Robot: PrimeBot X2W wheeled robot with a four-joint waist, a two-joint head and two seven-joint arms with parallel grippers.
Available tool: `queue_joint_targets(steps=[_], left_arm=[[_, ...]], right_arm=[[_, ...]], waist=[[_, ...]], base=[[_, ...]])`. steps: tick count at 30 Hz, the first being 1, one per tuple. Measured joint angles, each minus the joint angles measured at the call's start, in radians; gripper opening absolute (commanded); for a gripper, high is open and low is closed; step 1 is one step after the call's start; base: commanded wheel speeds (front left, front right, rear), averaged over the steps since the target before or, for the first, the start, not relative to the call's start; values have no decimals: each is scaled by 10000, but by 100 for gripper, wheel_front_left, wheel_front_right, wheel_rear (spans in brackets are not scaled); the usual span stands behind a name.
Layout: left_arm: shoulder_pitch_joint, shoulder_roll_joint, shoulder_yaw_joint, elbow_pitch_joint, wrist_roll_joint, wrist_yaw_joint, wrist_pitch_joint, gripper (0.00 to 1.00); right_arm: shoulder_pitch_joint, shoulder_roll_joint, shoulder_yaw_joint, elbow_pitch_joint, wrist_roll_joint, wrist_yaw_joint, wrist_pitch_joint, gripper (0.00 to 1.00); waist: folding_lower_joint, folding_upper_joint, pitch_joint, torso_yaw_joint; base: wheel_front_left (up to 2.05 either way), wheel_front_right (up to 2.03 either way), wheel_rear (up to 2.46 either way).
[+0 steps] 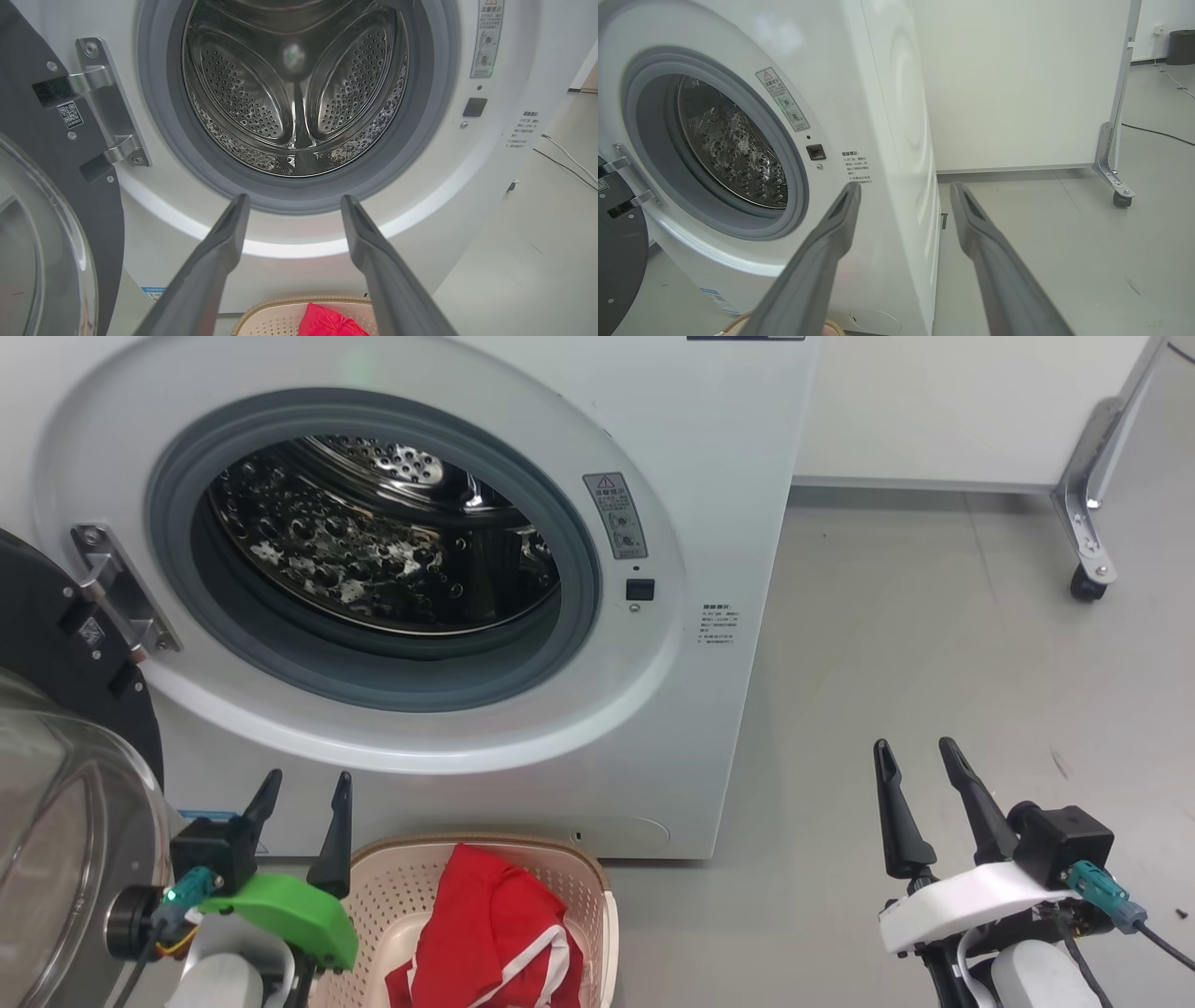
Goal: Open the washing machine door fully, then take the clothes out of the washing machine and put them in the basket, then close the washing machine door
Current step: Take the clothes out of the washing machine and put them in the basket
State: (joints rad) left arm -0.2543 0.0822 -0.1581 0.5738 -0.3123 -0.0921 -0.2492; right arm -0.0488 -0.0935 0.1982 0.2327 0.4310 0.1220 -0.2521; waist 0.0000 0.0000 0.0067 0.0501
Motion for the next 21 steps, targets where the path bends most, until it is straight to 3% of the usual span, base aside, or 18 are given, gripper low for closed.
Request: queue_joint_targets(steps=[21], left_arm=[[1879,-71,194,-1967,221,119,-2,100]], right_arm=[[421,56,0,-255,-2,0,-2,100]], waist=[[0,0,-425,-140]], base=[[0,0,0]])
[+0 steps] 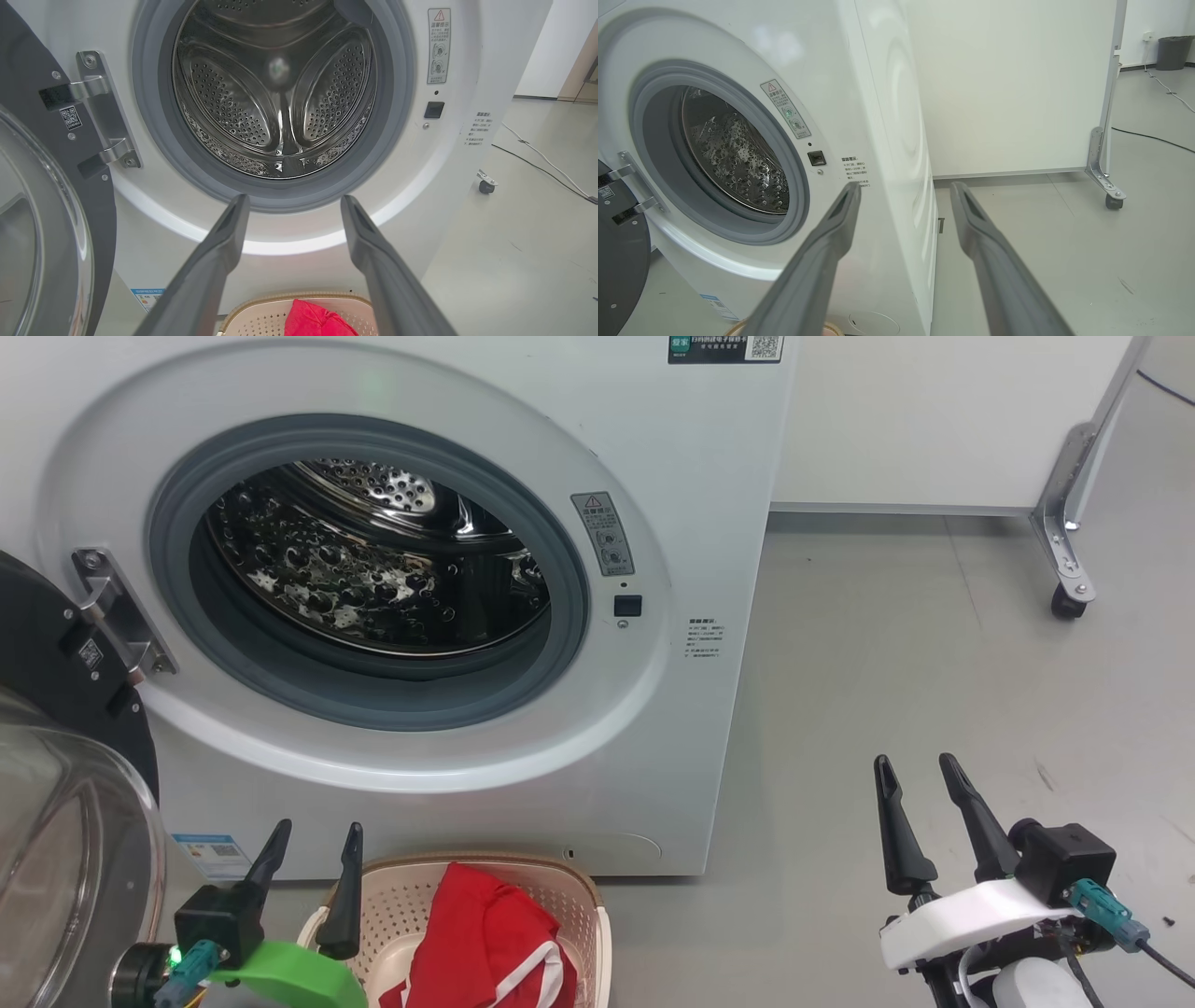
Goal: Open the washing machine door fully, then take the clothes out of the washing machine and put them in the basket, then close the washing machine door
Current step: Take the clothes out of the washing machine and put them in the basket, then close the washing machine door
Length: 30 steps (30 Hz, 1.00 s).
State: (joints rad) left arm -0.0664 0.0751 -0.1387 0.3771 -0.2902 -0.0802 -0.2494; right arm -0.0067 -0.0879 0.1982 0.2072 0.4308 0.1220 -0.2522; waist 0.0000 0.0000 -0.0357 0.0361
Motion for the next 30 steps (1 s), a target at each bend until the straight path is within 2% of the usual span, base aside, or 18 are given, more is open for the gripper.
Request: queue_joint_targets(steps=[30], left_arm=[[603,-8,44,-951,102,2,0,100]], right_arm=[[2,82,8,-71,0,0,0,100]], waist=[[0,0,118,-97]], base=[[0,0,0]])
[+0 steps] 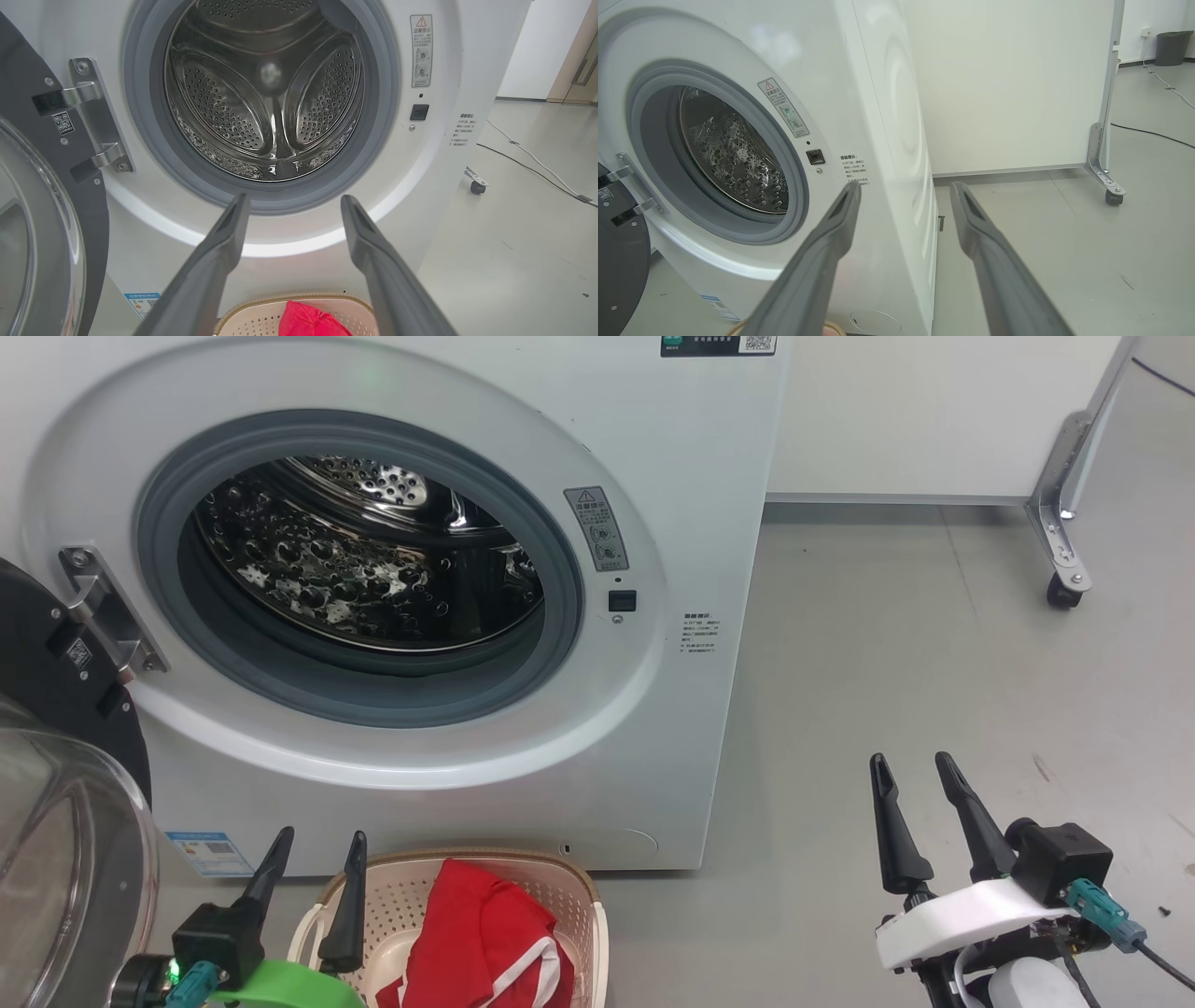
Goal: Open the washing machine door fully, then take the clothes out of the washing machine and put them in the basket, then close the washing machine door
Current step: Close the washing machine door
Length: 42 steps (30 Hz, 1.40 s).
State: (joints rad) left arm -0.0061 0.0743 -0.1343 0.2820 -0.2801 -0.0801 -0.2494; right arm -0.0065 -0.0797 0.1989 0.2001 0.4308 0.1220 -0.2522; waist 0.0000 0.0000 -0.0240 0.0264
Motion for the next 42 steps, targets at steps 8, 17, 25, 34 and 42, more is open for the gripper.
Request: queue_joint_targets(steps=[8,17,25,34,42], left_arm=[[40,-2,2,-69,0,0,0,100],[74,-19,19,-109,-48,-2,0,100],[77,-27,27,-113,-77,-2,2,100],[79,-27,19,-121,-77,-2,0,100],[79,-27,17,-157,-77,-2,2,100]], right_arm=[[0,4,6,0,0,0,0,100],[0,10,12,2,0,0,0,100],[0,12,12,4,0,0,0,100],[0,13,19,4,0,2,0,100],[0,15,19,4,0,2,0,100]], waist=[[0,0,3,-17],[0,0,9,-41],[0,0,43,-45],[0,0,79,-52],[0,0,107,-62]], base=[[0,0,0],[-1,1,0],[-25,25,0],[-58,58,0],[-93,93,0]])
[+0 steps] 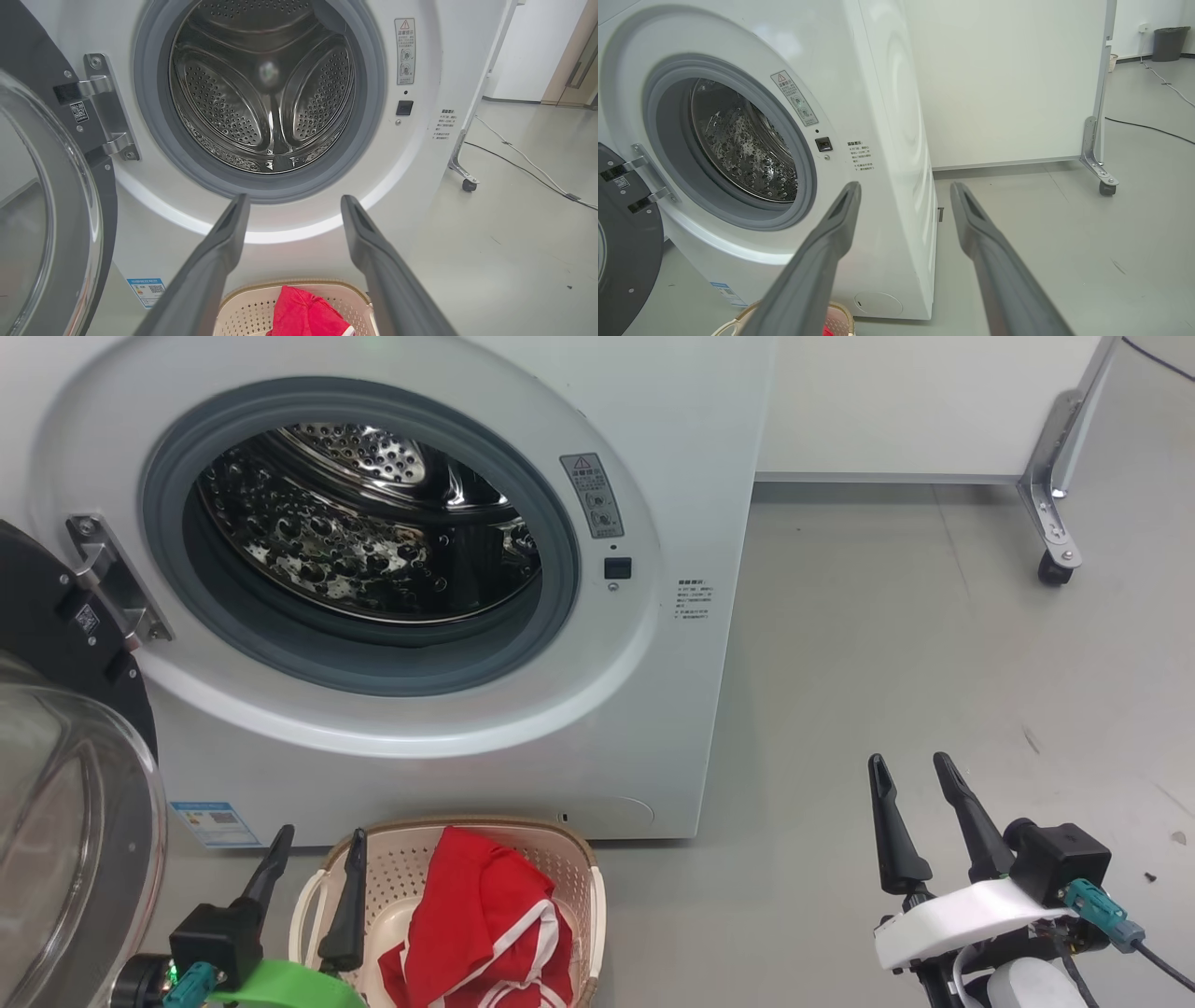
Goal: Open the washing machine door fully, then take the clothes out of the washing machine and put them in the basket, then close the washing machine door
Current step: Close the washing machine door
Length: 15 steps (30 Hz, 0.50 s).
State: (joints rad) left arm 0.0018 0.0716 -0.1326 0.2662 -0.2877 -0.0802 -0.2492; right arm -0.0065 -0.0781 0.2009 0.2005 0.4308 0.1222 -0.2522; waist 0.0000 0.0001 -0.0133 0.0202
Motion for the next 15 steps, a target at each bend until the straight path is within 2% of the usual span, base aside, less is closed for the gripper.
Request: queue_joint_targets(steps=[15], left_arm=[[0,12,-13,-136,36,15,0,100]], right_arm=[[-1,13,-2,17,0,-2,2,100]], waist=[[0,0,87,4]], base=[[-134,134,0]])
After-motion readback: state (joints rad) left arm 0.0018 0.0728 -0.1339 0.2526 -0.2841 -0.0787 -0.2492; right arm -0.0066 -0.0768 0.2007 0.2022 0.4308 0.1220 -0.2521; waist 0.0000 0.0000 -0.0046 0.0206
